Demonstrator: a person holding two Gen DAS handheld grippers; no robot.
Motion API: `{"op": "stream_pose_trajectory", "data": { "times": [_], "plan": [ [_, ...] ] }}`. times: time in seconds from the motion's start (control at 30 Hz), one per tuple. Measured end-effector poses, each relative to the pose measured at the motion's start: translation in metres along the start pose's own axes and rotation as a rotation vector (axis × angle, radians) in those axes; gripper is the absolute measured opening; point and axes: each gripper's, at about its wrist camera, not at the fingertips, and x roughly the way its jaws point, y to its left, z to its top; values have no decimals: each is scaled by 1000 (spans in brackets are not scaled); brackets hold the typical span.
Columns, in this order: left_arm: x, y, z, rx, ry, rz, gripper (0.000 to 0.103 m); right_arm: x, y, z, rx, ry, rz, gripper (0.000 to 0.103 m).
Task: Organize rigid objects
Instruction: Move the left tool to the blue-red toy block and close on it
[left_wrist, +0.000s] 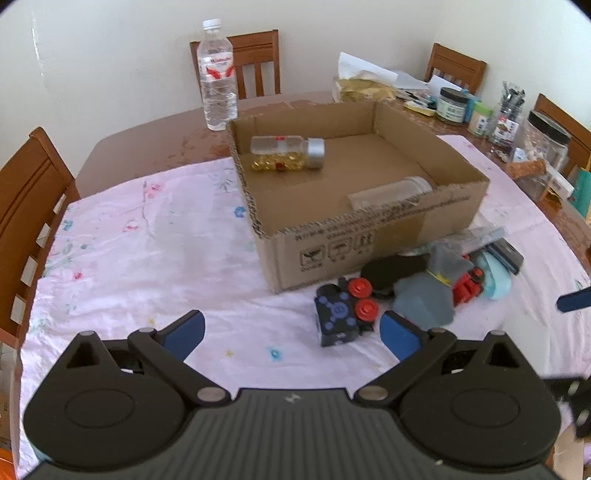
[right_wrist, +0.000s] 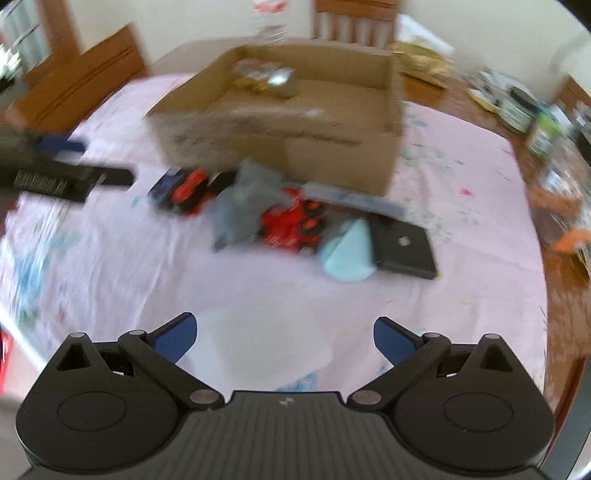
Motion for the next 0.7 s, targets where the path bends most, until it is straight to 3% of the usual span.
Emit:
{"op": "stream_pose_trajectory", "data": {
  "times": [0.17, 0.43, 0.57, 0.7],
  "plan": [
    [3, -5, -8, -11, 27, 2, 101, 20, 12, -11, -87, 51, 7, 103],
    [16, -8, -14, -26, 59, 13, 101, 40, -1, -1, -12, 30, -49, 103],
    [29, -13, -9, 32, 59, 11, 101, 46, -3, -5, -2, 39, -41, 103],
    [44, -14, -5, 62, 79, -79, 101, 47, -2, -5, 6, 26, -47, 103]
  ]
}}
